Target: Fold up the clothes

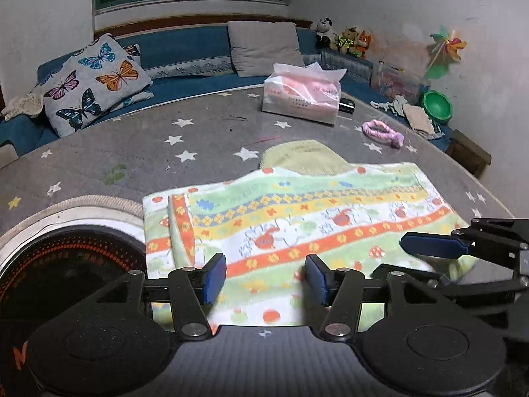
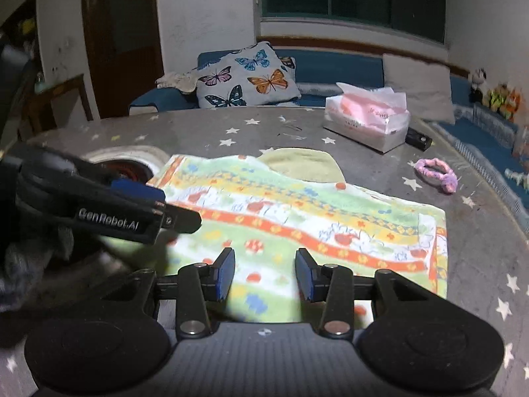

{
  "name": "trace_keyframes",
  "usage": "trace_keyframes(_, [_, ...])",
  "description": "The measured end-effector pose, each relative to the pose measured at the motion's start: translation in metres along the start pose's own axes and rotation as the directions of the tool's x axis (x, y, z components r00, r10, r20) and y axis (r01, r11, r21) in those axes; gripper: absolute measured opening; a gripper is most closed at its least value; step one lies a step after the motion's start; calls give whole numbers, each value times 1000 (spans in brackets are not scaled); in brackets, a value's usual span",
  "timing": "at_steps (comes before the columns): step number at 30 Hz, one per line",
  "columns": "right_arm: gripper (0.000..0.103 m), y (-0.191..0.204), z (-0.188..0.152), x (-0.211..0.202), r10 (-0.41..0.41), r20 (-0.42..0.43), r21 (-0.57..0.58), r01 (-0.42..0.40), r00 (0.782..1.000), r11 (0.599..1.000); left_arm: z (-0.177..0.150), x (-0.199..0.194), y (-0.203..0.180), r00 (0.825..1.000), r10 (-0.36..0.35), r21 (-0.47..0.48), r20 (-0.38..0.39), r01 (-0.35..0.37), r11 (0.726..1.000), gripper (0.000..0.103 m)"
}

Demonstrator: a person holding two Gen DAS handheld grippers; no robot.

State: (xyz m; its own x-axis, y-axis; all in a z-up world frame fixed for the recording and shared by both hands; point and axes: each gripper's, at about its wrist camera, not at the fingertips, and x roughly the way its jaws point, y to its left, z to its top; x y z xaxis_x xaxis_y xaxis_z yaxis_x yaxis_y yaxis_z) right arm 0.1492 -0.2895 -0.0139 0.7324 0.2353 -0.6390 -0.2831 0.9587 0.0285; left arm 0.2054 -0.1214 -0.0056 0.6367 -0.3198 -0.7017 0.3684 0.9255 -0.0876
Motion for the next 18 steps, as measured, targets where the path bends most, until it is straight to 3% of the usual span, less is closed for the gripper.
trace_keyframes(1, [41,3,-2,-3,-6,3,-6,6,1000,1000,-2,-3,-1,1000,2,2,0,-2,1000,61])
trace_keyframes(3, [53,5,-5,-11,-6,12,8,6,1000,1000,-7,-10,-3,1000,7,5,2,-7,1000,65])
trace_keyframes(7, [56,6,-13,-23,-10,27,42,9,1000,999,-19,-29,-4,1000,22,0,13,-22,1000,78])
trace_keyframes(11, [79,7,-22,-33,-24,36,88,21,999,996,-30,-46,-5,999,44,-1,20,-44,999,89])
trace_keyframes(16, [85,12,-33,-42,-25,37,120,20,999,993,-46,-65,-7,996,78,2,32,-78,997,96])
trace_keyframes(18, [93,15,-36,-45,-28,36,126,23,999,992,-52,-72,-7,995,90,-2,35,-90,996,100])
